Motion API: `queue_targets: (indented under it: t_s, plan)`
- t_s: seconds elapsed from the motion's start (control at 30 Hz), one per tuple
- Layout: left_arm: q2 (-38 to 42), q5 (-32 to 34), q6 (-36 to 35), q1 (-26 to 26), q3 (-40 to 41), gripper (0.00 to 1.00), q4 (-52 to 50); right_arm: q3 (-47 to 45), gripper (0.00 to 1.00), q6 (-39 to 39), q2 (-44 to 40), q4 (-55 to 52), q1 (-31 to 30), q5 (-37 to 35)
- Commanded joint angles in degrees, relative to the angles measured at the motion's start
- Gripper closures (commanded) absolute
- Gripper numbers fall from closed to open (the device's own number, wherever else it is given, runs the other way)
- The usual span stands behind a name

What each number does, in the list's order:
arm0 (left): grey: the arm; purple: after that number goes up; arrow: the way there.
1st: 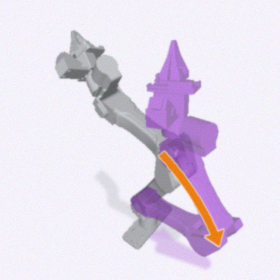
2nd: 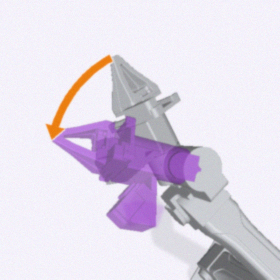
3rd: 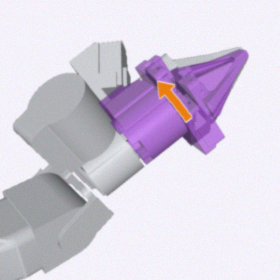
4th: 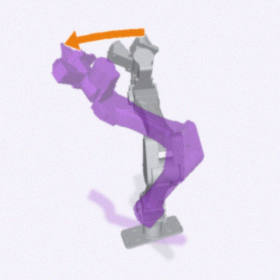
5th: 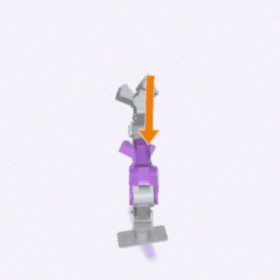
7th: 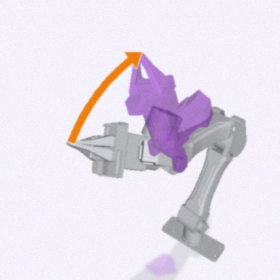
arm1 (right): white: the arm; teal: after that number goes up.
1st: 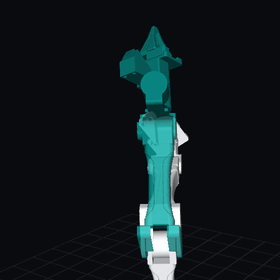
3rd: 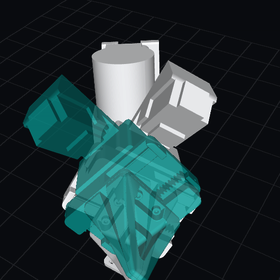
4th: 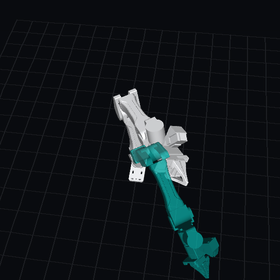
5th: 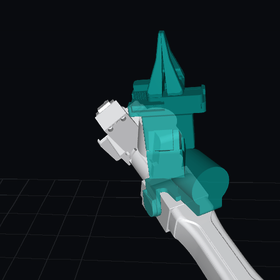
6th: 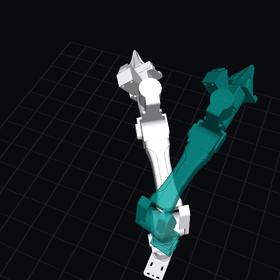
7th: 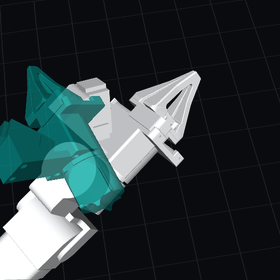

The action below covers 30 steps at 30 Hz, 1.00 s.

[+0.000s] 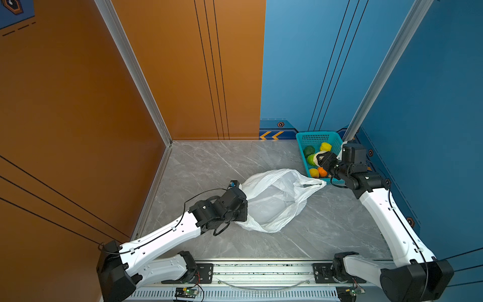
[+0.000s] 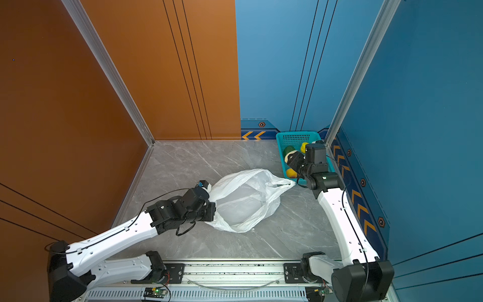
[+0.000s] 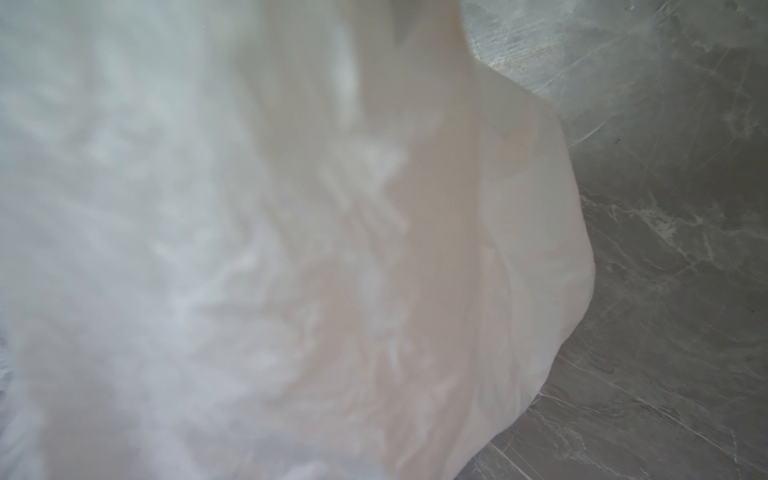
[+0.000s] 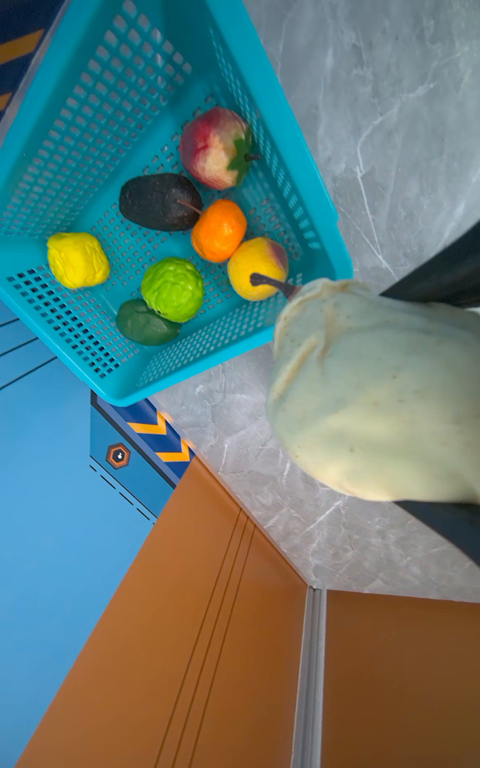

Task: Untie the knot of the plastic bag and take out the fruit
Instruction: Place the fruit in the basket.

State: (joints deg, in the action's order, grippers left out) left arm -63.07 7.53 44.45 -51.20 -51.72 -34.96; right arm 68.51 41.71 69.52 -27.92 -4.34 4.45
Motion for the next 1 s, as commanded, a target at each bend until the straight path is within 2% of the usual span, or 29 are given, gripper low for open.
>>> queue_targets:
  t_s: [0.0, 0.13, 0.43, 0.63, 0.83, 0.97]
  plan:
    - [1.1, 1.43, 0.13, 0.61, 1.04, 1.0, -0.93, -0.96, 0.62, -1.85, 4.0, 6.72, 4.07, 0.76]
    - [1.59, 1.61, 0.28, 0.75, 1.4, 1.0, -0.98, 0.33, 0.62, -2.56, 10.92, 11.29, 7.5, -0.38]
    - [2.68, 1.75, 0.3, 0.84, 1.86, 1.0, -0.97, 8.64, 0.62, -5.04, 28.32, 14.41, 10.73, -2.6]
    - [3.5, 2.04, 0.53, 1.1, 2.24, 1.0, -0.92, 13.29, 0.59, -6.2, 35.02, 13.82, 11.54, -4.44]
    - [3.57, 2.05, 0.47, 1.23, 2.24, 1.0, -0.97, 16.62, 0.45, -6.4, 39.66, 11.52, 12.25, -5.55]
    - [4.16, 2.31, 0.73, 1.21, 2.54, 1.0, -0.94, 16.71, 0.29, -6.78, 39.84, 10.84, 12.1, -6.42]
